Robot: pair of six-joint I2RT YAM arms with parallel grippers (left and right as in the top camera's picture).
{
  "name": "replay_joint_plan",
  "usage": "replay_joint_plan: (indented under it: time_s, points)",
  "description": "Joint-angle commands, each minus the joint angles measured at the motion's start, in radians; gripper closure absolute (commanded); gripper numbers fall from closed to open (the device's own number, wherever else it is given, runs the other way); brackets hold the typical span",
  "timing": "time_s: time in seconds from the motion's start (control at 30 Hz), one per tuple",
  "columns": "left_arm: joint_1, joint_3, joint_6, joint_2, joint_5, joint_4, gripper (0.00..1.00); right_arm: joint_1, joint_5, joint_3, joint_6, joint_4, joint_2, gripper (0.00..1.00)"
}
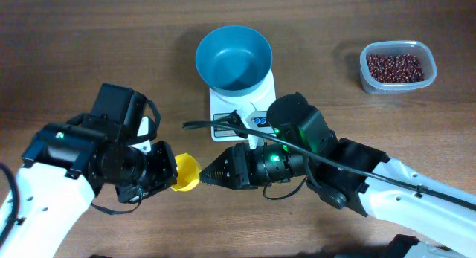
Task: Scoop item into bowl and weigh 50g on scale
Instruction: 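Close the right gripper on the scoop handle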
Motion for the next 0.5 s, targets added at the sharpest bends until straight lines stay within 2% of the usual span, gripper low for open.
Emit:
replay_joint_plan:
  time_s: [0.0,0.03,0.13,0.23,0.3,0.47]
  points:
    - [-0.004,0.002,-0.035,-0.001,-0.026,0.008,1.0,-0.001,-0.039,0.013,-0.011,0.006,-0.01,0.8]
    - [-0.004,0.002,-0.037,-0.001,-0.026,0.008,1.0,-0.001,-0.039,0.013,-0.011,0.006,-0.01,0.8]
    - [-0.004,0.002,-0.037,-0.001,-0.026,0.007,1.0,-0.001,-0.039,0.013,-0.01,0.006,-0.01,0.94]
    - [-0.004,0.002,-0.037,-0.001,-0.026,-0.011,1.0,-0.001,-0.021,0.013,-0.01,0.007,-0.01,0.93]
    - [-0.004,0.002,-0.037,-0.001,-0.026,-0.02,1.0,-0.001,0.001,0.013,-0.003,0.011,-0.01,0.89]
    - [-0.004,0.002,-0.037,-0.001,-0.026,-0.022,1.0,-0.001,0.019,0.013,0.02,0.015,-0.01,0.89]
